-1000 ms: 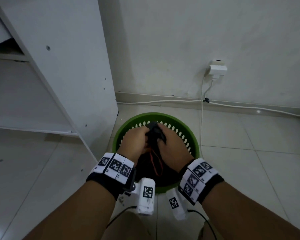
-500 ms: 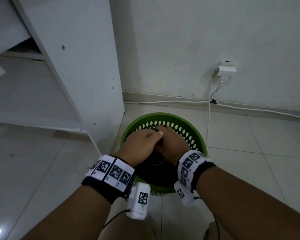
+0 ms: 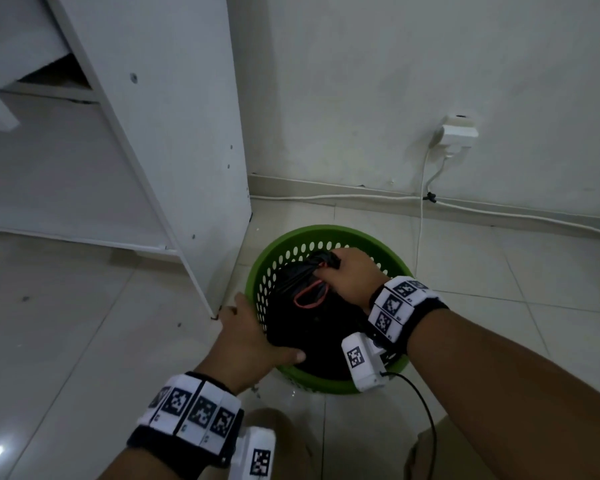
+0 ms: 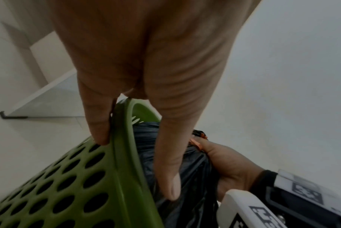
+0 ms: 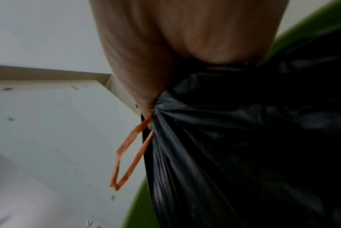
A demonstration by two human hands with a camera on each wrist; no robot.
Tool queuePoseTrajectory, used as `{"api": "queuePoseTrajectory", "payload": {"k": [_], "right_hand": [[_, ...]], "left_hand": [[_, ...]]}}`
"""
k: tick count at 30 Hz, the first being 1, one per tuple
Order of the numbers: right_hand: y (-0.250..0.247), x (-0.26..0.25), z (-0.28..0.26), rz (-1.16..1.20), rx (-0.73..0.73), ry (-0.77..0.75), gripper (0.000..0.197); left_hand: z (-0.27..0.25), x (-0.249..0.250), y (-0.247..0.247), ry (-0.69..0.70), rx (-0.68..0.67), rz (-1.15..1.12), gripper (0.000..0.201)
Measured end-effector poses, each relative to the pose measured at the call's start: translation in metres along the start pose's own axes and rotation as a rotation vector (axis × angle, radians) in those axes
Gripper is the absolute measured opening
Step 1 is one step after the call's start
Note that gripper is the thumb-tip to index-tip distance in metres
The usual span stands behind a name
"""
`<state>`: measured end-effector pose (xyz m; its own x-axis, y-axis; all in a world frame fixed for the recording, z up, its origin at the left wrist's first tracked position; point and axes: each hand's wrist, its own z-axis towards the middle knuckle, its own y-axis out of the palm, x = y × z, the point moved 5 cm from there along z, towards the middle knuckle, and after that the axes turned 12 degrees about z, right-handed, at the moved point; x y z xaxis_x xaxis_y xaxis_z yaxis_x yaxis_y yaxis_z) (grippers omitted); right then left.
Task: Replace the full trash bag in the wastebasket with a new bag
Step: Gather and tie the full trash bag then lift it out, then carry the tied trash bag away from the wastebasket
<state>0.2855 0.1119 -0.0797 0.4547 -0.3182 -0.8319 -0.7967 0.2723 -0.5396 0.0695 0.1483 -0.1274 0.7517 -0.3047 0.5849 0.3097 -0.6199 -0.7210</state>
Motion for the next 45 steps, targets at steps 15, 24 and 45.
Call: {"api": "queuePoseTrajectory", "payload": {"k": [15,24,45], "right_hand": [[-0.001,0.0,-0.036,0.961,0.194,0.195,0.018],[-0.033,-0.027,-0.048,1.093,0.284,0.097,0.021],[-0.123,-0.149,-0.065,0.934,0.295,0.077,0.016]], "left_hand": [[0.01,-0.006,0.004,0.201,-0.096,-0.146,0.157],[0.001,-0.001,-0.002,0.118,-0.097,-0.002,0.153],[-0.082,-0.028,-0.007,-0.407,-0.172,0.063,0.135]]}}
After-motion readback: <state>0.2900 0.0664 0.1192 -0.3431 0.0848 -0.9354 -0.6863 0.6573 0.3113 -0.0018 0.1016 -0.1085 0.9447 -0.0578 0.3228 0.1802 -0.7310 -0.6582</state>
